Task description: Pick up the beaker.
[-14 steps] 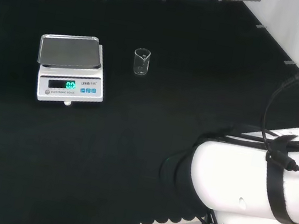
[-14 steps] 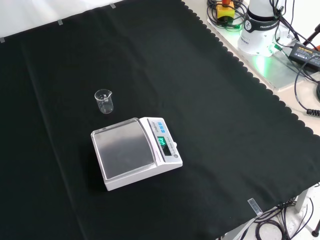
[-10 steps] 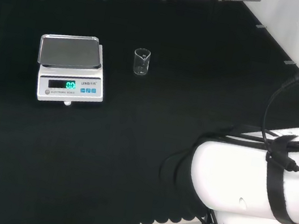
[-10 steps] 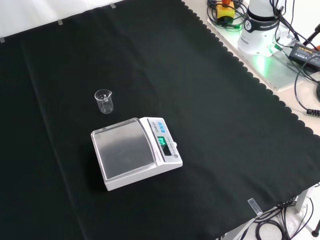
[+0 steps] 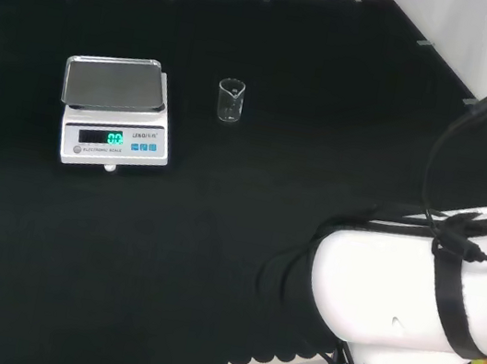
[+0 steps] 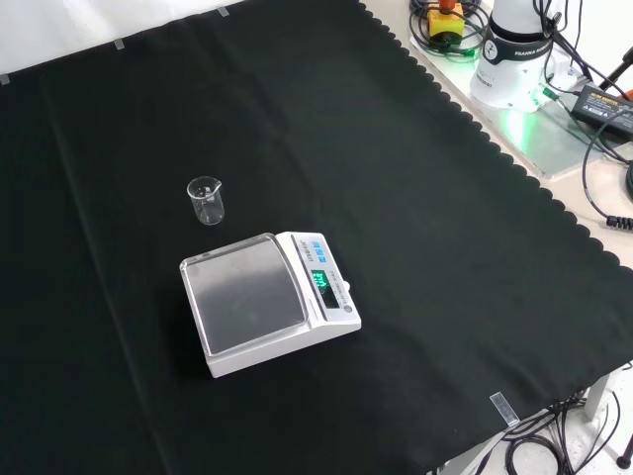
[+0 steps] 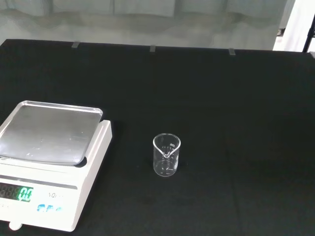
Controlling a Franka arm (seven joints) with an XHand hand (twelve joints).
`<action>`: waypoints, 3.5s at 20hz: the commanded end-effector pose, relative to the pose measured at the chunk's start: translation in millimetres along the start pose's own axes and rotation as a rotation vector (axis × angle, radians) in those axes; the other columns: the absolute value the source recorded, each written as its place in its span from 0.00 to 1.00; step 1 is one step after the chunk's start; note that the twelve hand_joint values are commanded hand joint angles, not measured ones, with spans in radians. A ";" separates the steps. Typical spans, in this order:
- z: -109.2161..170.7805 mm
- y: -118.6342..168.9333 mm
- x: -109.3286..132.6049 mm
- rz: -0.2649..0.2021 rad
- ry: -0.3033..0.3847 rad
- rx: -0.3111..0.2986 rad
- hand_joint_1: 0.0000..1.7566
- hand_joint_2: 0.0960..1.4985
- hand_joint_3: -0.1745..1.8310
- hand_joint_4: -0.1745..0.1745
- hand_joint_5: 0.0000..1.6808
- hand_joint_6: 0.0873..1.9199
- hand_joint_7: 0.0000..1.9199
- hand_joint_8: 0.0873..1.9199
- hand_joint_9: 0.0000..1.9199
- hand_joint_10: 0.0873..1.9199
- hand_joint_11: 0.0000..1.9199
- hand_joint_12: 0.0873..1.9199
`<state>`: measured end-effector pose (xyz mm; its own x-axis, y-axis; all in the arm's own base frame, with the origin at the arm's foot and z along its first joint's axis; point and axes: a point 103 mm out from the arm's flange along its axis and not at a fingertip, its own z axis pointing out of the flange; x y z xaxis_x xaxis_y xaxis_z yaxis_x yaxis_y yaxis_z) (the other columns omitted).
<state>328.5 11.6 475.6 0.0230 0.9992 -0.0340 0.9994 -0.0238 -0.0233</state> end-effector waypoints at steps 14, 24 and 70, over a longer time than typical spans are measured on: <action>58.2 125.5 -3.2 -0.005 -0.055 0.088 0.16 0.58 0.24 0.30 0.17 0.00 0.04 0.35 0.07 0.45 0.16 0.74; 110.0 182.6 6.4 -0.064 -0.047 0.117 0.18 0.57 0.22 0.29 0.18 0.00 0.05 0.35 0.08 0.45 0.16 0.74; 314.2 284.1 8.5 -0.140 -0.159 0.361 0.24 0.53 0.20 0.34 0.20 0.00 0.06 0.34 0.09 0.43 0.15 0.73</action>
<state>577.1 26.1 166.5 -0.1460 0.9864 -0.0751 0.9329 0.1121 -0.3422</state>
